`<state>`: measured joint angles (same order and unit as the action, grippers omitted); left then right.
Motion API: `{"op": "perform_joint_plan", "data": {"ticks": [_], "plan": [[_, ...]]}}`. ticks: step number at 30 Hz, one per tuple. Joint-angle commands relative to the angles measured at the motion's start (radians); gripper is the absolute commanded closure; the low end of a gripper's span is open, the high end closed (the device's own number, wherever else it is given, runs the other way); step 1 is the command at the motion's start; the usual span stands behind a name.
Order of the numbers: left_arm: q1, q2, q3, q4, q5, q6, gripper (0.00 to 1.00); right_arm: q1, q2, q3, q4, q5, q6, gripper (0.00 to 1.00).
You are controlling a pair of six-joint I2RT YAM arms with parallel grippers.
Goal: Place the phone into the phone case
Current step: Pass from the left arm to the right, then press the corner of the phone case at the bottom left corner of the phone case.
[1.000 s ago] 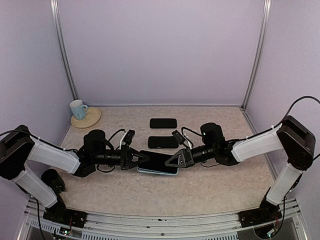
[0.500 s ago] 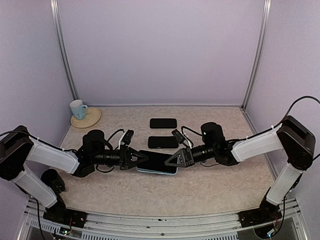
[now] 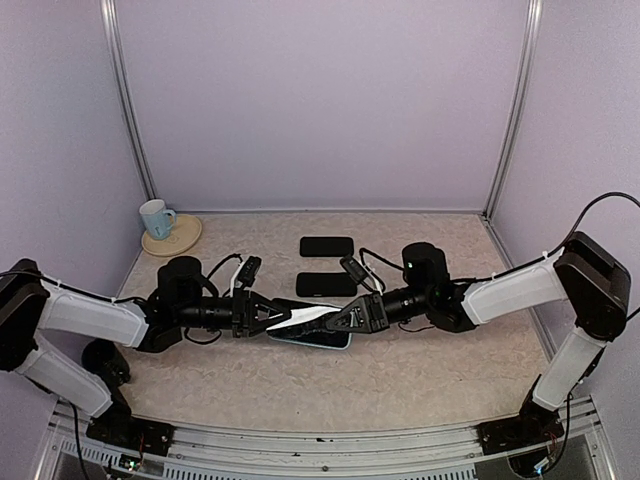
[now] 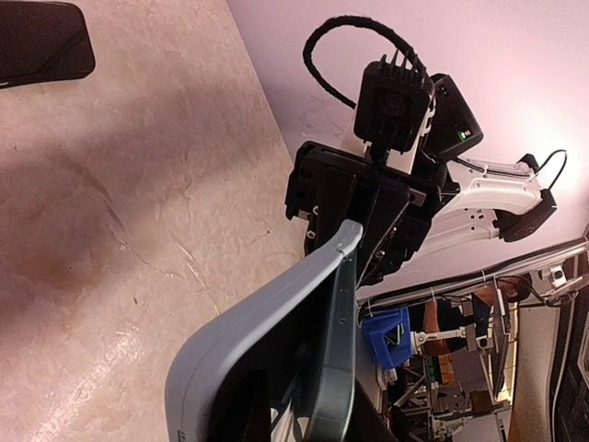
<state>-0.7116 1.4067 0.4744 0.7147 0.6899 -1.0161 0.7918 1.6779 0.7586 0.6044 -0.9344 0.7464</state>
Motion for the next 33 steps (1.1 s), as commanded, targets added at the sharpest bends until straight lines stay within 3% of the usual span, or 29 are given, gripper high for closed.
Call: {"op": "perform_joint_plan", "data": {"ticks": [1,18,24,31,33], "plan": [[0.042,-0.051,0.003,-0.053,-0.077,-0.006,0.78,0.003,-0.007,0.0,-0.028,0.003,-0.043,1.0],[0.117,-0.168,-0.008,-0.209,-0.108,0.084,0.57,-0.01,-0.031,-0.019,-0.017,-0.009,-0.055,1.0],[0.118,-0.174,-0.017,-0.212,-0.107,0.112,0.31,-0.009,-0.05,-0.031,-0.007,-0.05,-0.112,1.0],[0.115,-0.185,-0.026,-0.21,-0.088,0.146,0.02,-0.01,-0.071,-0.013,-0.143,-0.068,-0.319,1.0],[0.111,-0.183,-0.027,-0.209,-0.085,0.155,0.01,-0.009,-0.076,-0.012,-0.165,-0.072,-0.356,1.0]]}}
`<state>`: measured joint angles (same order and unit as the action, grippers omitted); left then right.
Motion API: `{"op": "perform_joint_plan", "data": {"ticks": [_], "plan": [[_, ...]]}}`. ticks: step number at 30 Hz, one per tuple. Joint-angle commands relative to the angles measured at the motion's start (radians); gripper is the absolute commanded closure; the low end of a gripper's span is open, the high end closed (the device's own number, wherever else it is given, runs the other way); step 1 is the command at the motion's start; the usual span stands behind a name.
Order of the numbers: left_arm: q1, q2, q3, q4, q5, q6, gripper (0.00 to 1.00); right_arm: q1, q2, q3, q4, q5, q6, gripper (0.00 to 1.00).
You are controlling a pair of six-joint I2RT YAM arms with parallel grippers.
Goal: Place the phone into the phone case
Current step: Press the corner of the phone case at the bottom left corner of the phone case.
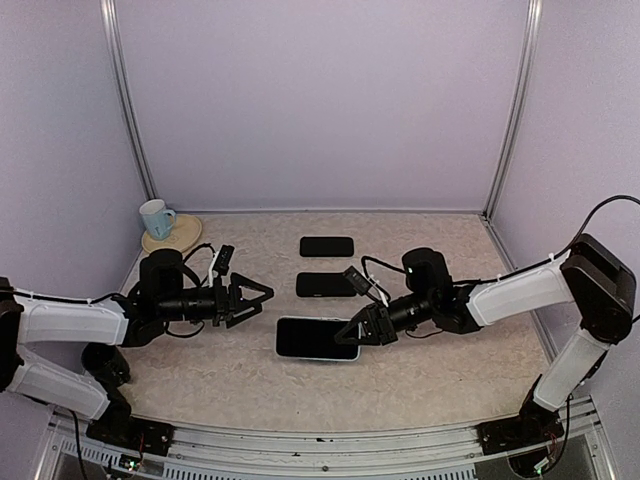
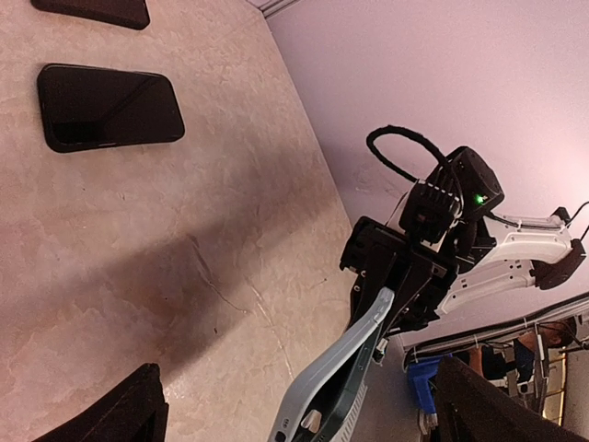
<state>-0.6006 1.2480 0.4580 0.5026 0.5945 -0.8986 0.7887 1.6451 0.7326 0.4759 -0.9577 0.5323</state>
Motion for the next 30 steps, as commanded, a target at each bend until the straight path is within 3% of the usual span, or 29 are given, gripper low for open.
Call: {"op": "perform_joint_plan", "data": {"ticks": [1,16,30], "plan": [[-0.003,-0.023,-0.011,0.007,0.012,0.04,0.01,-0.006,-0.046,0.013,-0.044,-0.051,-0.157,1.0],[-0.179,0.062,0.064,0.063,0.045,0.167,0.03,-0.007,-0.131,-0.001,-0.131,-0.093,-0.344,1.0],[-0.219,0.056,0.064,0.128,0.099,0.175,0.3,-0.008,-0.161,-0.028,-0.128,-0.093,-0.349,1.0]]}}
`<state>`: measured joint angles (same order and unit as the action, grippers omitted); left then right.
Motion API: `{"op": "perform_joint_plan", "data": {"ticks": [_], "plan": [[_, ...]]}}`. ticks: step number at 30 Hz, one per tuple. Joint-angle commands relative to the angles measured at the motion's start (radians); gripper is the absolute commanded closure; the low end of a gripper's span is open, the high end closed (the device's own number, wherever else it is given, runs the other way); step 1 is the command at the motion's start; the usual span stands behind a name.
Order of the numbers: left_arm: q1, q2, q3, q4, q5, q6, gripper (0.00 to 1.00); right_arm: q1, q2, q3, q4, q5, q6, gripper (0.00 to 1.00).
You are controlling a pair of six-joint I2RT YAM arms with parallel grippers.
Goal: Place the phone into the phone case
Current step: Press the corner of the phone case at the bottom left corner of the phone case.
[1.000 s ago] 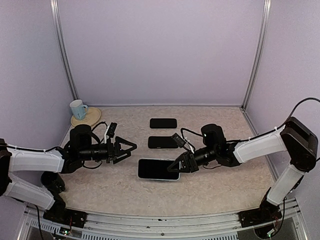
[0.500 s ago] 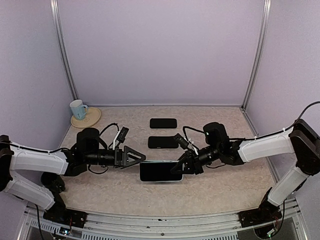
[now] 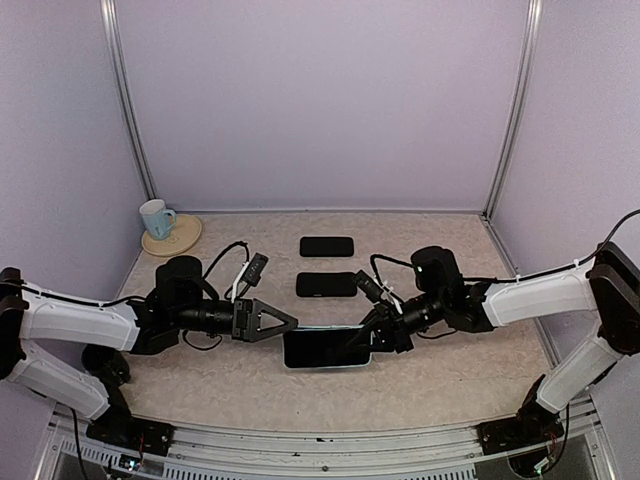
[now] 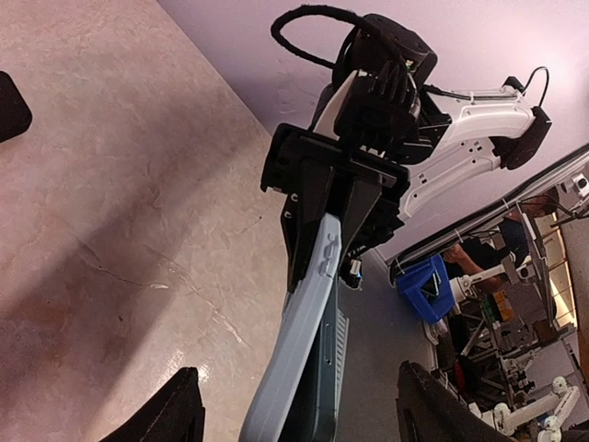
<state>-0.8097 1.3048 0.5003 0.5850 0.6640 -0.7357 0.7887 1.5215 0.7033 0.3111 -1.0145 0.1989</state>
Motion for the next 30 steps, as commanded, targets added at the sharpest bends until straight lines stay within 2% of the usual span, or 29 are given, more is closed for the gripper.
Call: {"op": "perform_joint_plan", "data": {"ticks": [1,15,24,30], "plan": [[-0.012,-0.001,0.022,0.049,0.033,0.012,0.31,-0.007,-0.036,0.002,0.037,-0.036,-0.015,1.0],[-0.029,0.033,0.04,0.041,0.068,0.023,0.43,-0.008,-0.036,0.004,0.036,-0.017,-0.016,1.0],[-0.029,0.036,0.051,0.026,0.065,0.029,0.73,-0.014,-0.017,0.015,0.015,-0.005,-0.023,1.0],[-0.029,0.034,0.061,0.004,0.061,0.037,0.79,-0.027,-0.024,0.015,0.005,0.022,-0.018,1.0]]}}
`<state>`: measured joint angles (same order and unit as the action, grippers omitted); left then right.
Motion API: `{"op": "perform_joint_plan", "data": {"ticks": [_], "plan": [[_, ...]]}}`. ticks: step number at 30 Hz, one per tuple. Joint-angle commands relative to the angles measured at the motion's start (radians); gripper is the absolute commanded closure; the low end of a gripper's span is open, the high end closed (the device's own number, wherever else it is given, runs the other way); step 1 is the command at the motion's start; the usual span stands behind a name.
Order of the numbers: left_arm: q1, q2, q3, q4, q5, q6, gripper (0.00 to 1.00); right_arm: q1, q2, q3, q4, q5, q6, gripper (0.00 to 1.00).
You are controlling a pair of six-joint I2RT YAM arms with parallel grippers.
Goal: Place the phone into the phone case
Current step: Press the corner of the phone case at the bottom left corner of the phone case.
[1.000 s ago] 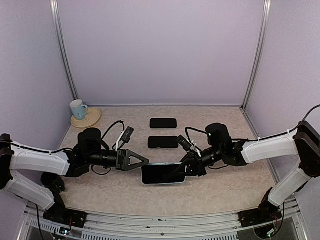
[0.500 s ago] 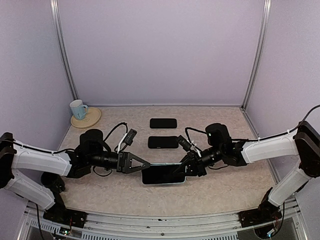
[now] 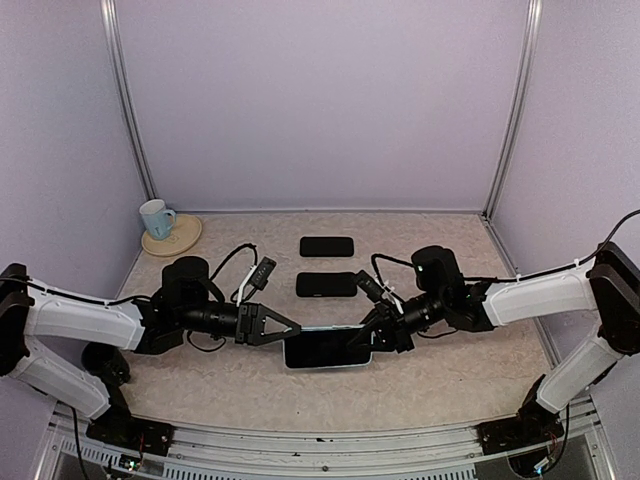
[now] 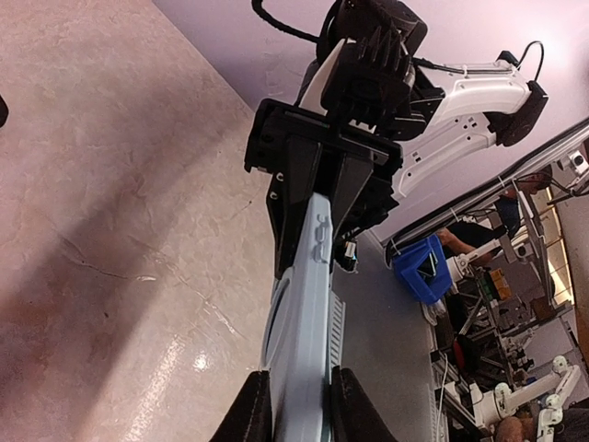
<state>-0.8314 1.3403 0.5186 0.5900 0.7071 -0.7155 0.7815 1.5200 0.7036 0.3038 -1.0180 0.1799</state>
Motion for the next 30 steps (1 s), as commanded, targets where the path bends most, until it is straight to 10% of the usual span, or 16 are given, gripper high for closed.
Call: {"op": "perform_joint_plan", "data": {"ticks": [1,11,25,30], "plan": [[-0.008,-0.001,0.045,-0.006,0.017,0.02,0.8,-0.024,-0.022,0.017,0.008,0.036,0.005,1.0],[-0.008,-0.042,0.071,-0.115,-0.102,0.069,1.0,-0.083,0.017,0.057,-0.055,0.094,0.082,1.0],[0.06,-0.08,-0.019,0.173,0.09,-0.11,1.0,-0.106,-0.006,0.004,-0.013,0.081,0.053,1.0],[0.063,-0.091,-0.018,0.141,0.06,-0.101,0.53,-0.11,-0.024,-0.002,0.004,0.077,0.063,1.0]]}}
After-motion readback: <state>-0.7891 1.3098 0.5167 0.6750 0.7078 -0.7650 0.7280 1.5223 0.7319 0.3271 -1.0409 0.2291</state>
